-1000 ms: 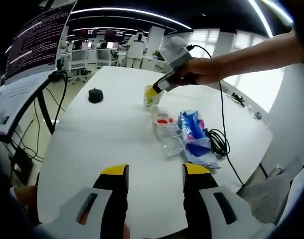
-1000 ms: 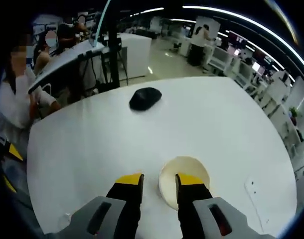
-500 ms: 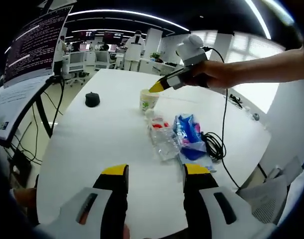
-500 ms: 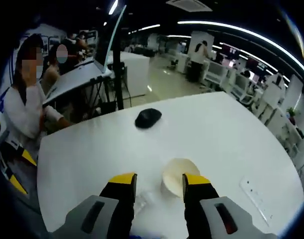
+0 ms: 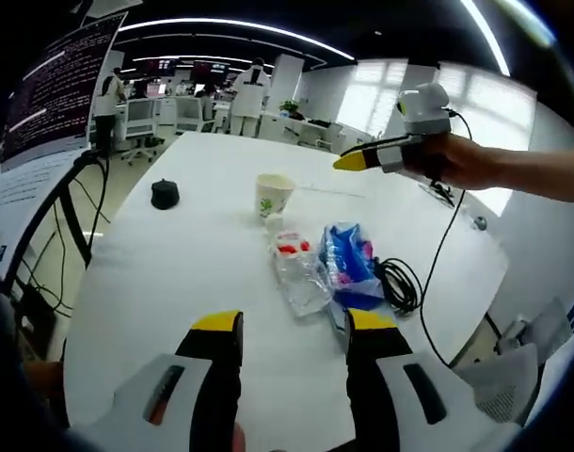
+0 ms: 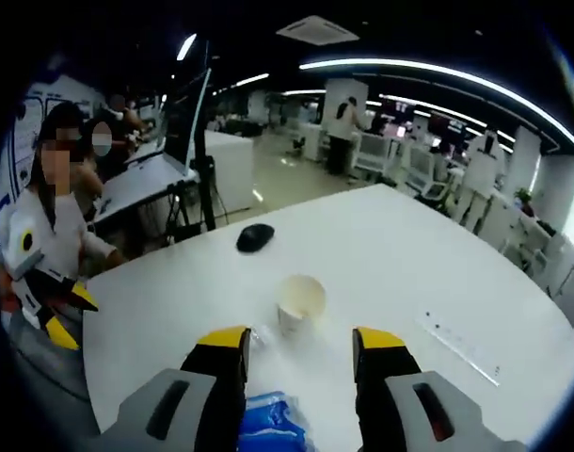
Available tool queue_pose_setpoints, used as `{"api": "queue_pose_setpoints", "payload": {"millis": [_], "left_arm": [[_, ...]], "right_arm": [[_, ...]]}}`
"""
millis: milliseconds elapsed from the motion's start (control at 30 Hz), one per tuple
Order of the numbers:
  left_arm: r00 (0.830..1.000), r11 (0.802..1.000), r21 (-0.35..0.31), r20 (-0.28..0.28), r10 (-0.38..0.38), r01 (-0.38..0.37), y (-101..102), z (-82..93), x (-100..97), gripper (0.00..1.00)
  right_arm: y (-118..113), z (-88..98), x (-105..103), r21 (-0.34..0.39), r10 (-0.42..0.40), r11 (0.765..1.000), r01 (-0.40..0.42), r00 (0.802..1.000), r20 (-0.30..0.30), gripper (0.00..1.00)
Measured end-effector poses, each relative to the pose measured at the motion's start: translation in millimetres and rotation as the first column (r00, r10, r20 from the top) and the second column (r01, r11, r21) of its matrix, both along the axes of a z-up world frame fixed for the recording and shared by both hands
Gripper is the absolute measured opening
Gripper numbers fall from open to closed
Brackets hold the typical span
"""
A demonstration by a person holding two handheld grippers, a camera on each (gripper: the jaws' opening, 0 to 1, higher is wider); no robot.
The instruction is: Arrange the tabletop items into an orderly group along one side of the table until the central work area is clear of visible clutter.
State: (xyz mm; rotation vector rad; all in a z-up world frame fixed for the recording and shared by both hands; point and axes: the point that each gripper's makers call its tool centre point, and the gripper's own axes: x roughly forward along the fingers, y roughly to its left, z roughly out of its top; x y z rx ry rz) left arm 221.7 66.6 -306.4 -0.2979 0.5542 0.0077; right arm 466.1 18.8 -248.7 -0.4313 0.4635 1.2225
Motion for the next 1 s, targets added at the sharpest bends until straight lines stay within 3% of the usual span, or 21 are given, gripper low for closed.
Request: {"api": "queue_pose_setpoints", "payload": {"millis": [267, 400, 800, 1000], "left_arm": [[1.000, 1.000, -0.012, 0.004, -0.004, 0.004, -5.1, 2.8, 10.9, 0.42], [1.000, 1.000, -0.022, 0.008, 0.001, -0.001, -4.1, 4.0, 15.6, 0.42], [1.000, 1.000, -0.018, 0.011, 0.013, -0.012, 3.8, 6.5, 34.1, 0.44], [1.000, 1.000, -0.027, 0.013, 0.002, -0.002, -5.9, 10.2, 46.7, 0.44]], "right_arm": [[-49.4, 14.8, -7.1, 0.035, -0.055, 0.998, 0.055, 0.998, 0.009, 0.49], [-69.4, 20.4, -7.4, 0.100, -0.108, 0.989, 0.112, 0.993, -0.043, 0.51], [-137.1, 9.9, -18.1, 0.128, -0.204, 0.968, 0.216, 0.974, -0.095, 0.54], [-159.8, 12.4, -23.2, 0.134, -0.219, 0.963, 0.232, 0.970, -0.102, 0.57]]}}
